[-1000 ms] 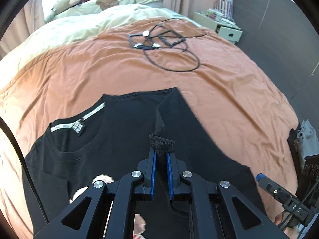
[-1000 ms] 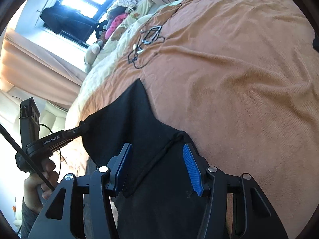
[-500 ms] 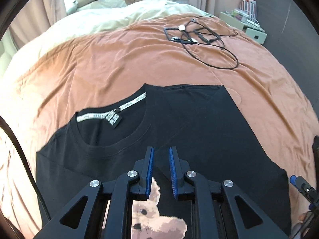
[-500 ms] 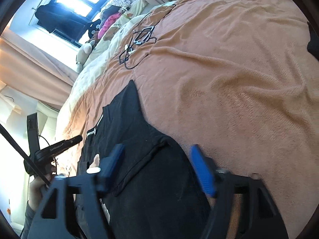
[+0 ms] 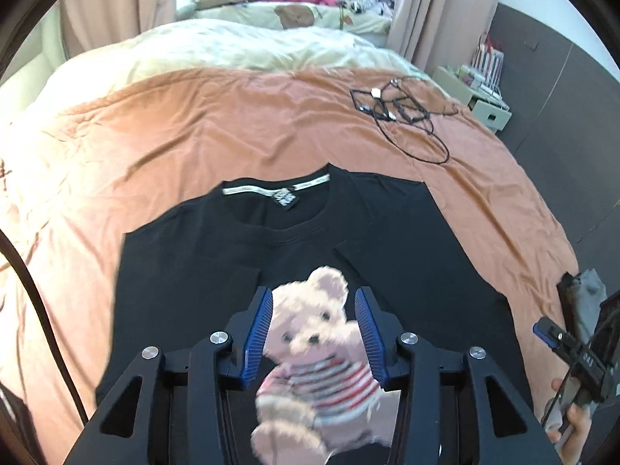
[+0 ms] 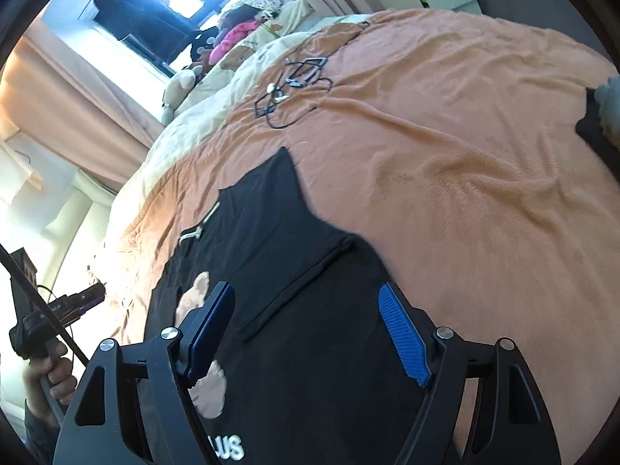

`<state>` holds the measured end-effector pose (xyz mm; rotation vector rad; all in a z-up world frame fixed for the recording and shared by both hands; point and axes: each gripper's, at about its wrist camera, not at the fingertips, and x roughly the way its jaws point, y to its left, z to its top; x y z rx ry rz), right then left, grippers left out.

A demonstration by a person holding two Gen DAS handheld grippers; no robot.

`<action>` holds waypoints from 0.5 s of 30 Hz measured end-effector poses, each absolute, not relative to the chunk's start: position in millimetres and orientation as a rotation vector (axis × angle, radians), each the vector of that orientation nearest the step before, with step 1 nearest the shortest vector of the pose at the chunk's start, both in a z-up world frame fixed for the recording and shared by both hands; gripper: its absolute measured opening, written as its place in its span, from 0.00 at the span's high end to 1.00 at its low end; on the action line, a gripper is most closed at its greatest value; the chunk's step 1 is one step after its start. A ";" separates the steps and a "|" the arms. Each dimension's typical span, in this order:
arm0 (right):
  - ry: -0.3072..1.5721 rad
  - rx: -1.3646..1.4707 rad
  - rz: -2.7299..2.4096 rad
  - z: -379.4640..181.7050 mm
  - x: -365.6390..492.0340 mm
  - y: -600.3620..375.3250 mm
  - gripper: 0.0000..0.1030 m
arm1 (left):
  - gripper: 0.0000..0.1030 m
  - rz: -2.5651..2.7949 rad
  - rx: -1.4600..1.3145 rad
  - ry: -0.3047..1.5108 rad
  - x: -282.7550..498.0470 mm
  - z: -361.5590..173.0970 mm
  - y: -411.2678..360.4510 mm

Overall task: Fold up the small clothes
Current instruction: 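Raise both grippers up and away from the black T-shirt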

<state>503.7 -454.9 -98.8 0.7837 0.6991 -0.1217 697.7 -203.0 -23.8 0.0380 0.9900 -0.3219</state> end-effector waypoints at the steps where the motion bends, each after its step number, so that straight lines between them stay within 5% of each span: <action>1: 0.702 0.774 -0.114 -95.1 500.8 -451.7 0.26 | 0.55 -0.325 0.034 0.985 691.0 -18.5 -196.3; 5: 0.719 0.699 -0.103 -63.6 484.0 -425.3 0.24 | 0.52 -0.331 0.000 0.957 659.1 7.1 -163.4; 10: 0.700 0.571 -0.115 -18.4 459.5 -391.2 0.00 | 0.30 -0.315 -0.033 0.892 619.0 33.5 -125.0; 15: 0.683 0.450 -0.122 21.9 431.4 -354.6 0.00 | 0.19 -0.282 -0.078 0.801 574.0 60.2 -83.0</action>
